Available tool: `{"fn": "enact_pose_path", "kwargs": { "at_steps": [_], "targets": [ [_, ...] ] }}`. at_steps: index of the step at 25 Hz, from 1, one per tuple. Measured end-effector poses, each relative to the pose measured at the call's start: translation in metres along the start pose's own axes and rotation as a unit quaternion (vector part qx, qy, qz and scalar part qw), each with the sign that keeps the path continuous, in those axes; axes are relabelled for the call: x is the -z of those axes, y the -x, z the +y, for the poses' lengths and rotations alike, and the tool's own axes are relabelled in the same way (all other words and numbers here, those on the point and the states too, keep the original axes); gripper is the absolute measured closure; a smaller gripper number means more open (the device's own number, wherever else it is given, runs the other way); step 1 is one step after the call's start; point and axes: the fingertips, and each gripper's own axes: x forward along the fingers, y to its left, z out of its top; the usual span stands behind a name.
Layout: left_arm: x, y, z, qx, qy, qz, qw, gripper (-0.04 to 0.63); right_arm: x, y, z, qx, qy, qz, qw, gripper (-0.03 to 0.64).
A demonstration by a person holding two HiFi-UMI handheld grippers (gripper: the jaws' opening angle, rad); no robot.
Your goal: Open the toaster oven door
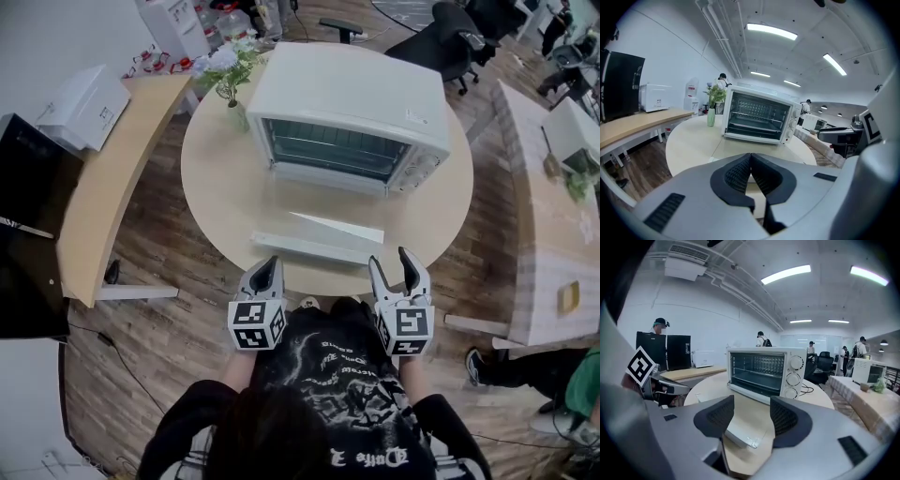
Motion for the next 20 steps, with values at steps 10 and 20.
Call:
{"fn": "enact_pose_path", "kwargs": {
  "at_steps": [10, 20],
  "targets": [
    [-0.013, 0.001, -0.007, 0.012, -0.014, -0.016, 0.9997, 0.578, -0.003, 0.003, 0.007, 0.001, 0.012, 0.002, 1.000, 0.485],
    [-0.010, 0.002, -0.010, 0.016, -0.012, -0.016, 0.9997, 0.578, 0.004, 0.002, 0.009, 0.010, 0.009, 0.014, 1.000, 0.607]
  ]
}}
